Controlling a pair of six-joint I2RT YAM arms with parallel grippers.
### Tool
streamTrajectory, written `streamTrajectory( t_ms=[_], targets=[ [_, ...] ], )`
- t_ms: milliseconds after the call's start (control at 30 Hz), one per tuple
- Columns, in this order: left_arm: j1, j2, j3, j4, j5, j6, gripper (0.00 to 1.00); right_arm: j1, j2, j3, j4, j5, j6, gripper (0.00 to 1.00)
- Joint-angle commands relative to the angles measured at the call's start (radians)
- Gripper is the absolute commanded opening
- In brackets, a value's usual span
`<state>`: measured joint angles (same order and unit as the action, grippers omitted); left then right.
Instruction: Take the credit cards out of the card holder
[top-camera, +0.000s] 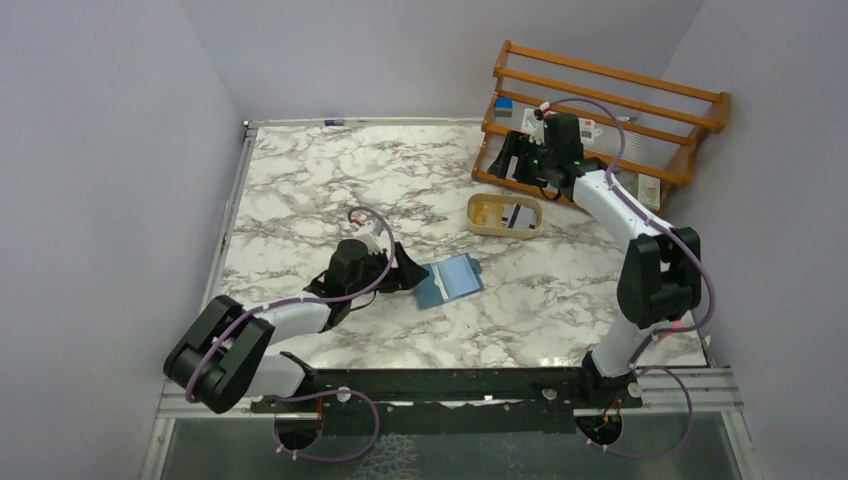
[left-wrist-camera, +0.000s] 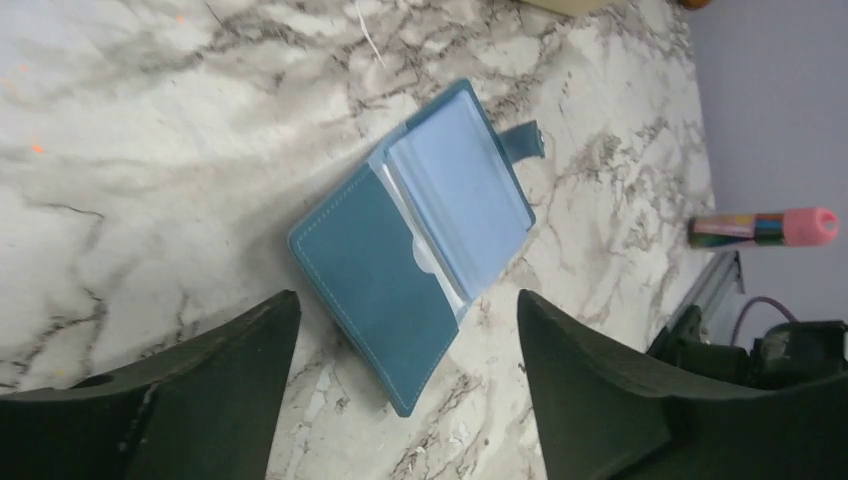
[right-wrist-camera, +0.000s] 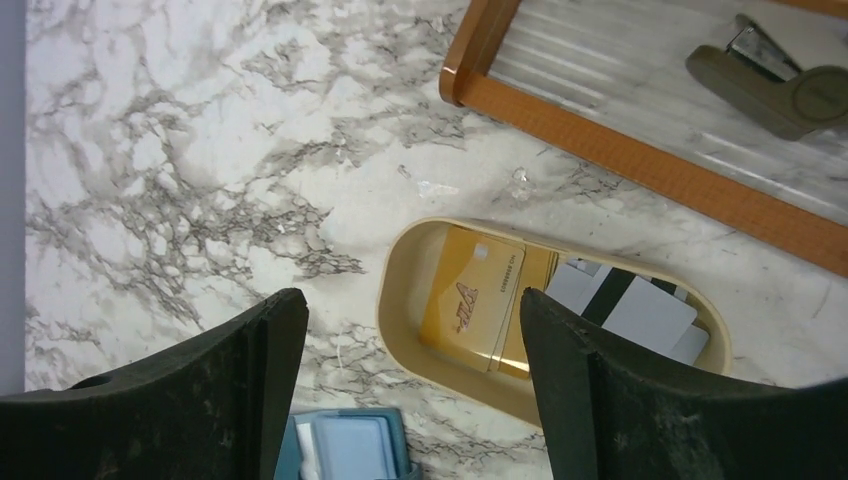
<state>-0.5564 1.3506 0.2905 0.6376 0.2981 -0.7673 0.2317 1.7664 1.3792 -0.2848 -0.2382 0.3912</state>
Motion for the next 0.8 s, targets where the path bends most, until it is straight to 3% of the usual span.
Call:
streamTrajectory(
  t_ms=[0,33,67,100,400,767],
  targets=[
    [0.011,-0.124,0.146,-0.437,-0.174,0.173,0.84,0.002,-0.152,-0.034,0.02,0.063,0.007,0.83],
    [0.012,-0.149,0.175,-0.493,-0.199,0.195,0.87,0.001,-0.191,-0.063,0.043,0.073,0.018,0.84],
    [0.014,-0.178,0.207,-0.537,-0.236,0.213,0.95,0.002,-0.229,-0.103,0.063,0.074,0.032,0.97],
    [0.017,-0.206,0.225,-0.572,-0.261,0.23,0.98,0.002,-0.263,-0.135,0.082,0.066,0.042,1.0],
    [0.088,-0.28,0.456,-0.805,-0.492,0.343,0.99,0.002,-0.465,-0.375,0.143,0.012,0.142,1.0],
    [0.44,-0.245,0.596,-0.859,-0.195,0.446,0.99,0.002,-0.656,-0.584,0.155,0.025,0.115,1.0]
  ],
)
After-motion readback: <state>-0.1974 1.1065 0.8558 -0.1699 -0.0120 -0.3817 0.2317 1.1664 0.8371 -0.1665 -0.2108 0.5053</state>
